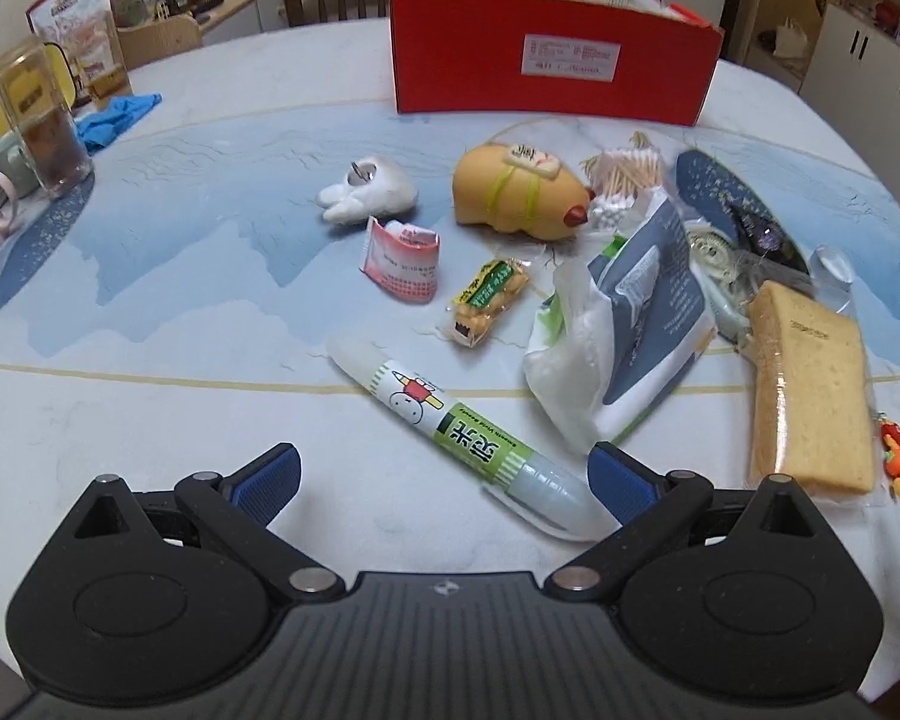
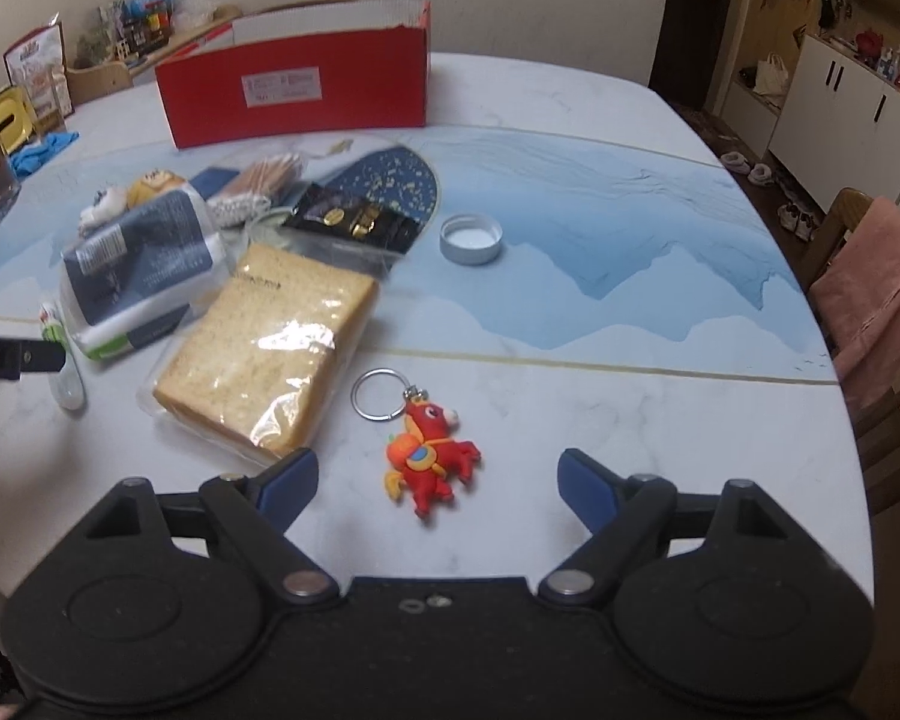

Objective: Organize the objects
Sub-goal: 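Grasp the red keychain figure with the right tool while the left tool grasps the glue stick, then carry both items into the red shoebox and open both tools to release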

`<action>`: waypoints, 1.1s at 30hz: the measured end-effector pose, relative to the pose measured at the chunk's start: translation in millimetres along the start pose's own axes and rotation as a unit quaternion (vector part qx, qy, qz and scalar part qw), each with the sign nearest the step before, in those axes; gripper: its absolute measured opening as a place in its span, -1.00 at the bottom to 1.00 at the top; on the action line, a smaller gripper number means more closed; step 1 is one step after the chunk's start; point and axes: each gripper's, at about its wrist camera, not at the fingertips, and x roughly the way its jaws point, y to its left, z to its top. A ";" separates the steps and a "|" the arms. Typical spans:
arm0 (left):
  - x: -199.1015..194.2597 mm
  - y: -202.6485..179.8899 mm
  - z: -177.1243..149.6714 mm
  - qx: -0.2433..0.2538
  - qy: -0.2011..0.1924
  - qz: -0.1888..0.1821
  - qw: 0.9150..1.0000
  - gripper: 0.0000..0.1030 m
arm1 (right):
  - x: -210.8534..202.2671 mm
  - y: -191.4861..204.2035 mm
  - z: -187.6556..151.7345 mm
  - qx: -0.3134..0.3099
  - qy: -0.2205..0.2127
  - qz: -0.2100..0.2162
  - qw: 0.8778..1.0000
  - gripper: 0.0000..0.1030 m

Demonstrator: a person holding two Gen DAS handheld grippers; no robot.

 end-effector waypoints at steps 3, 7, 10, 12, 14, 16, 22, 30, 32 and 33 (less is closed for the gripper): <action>6.1 -2.7 2.2 0.002 0.010 0.001 1.000 0.89 | 10.1 0.7 0.5 -0.007 0.011 -0.005 1.000 0.62; 10.8 -3.4 2.8 0.006 0.013 0.008 1.000 0.77 | 18.5 -2.2 0.1 -0.001 0.025 -0.004 1.000 0.56; 13.7 1.4 2.2 -0.004 0.018 0.008 1.000 0.63 | 21.5 -5.1 0.4 0.004 0.030 -0.001 1.000 0.52; 13.5 5.9 2.3 -0.010 0.017 0.009 1.000 0.56 | 23.0 -5.4 0.4 -0.001 0.032 0.001 0.999 0.48; 13.3 11.0 2.8 -0.015 0.013 0.007 1.000 0.43 | 24.8 -5.0 0.9 -0.005 0.034 -0.001 0.999 0.44; 13.4 16.6 4.7 -0.020 0.010 0.007 1.000 0.27 | 27.0 -5.3 1.6 -0.006 0.036 -0.002 0.999 0.41; 13.3 24.5 10.0 -0.017 0.001 0.006 1.000 -0.34 | 30.8 -7.4 5.7 0.003 0.032 0.003 0.999 0.30; 13.2 31.3 12.5 -0.014 -0.001 -0.009 1.000 -0.68 | 28.9 -7.1 10.6 0.011 0.028 -0.001 1.000 -0.24; 12.8 35.0 13.2 -0.020 0.004 -0.020 1.000 -0.68 | 27.4 -8.6 12.1 0.017 0.026 0.000 1.000 -0.24; 12.5 36.7 13.7 -0.022 0.007 -0.026 0.999 -0.68 | 26.1 -9.1 13.2 0.019 0.025 -0.001 1.000 -0.24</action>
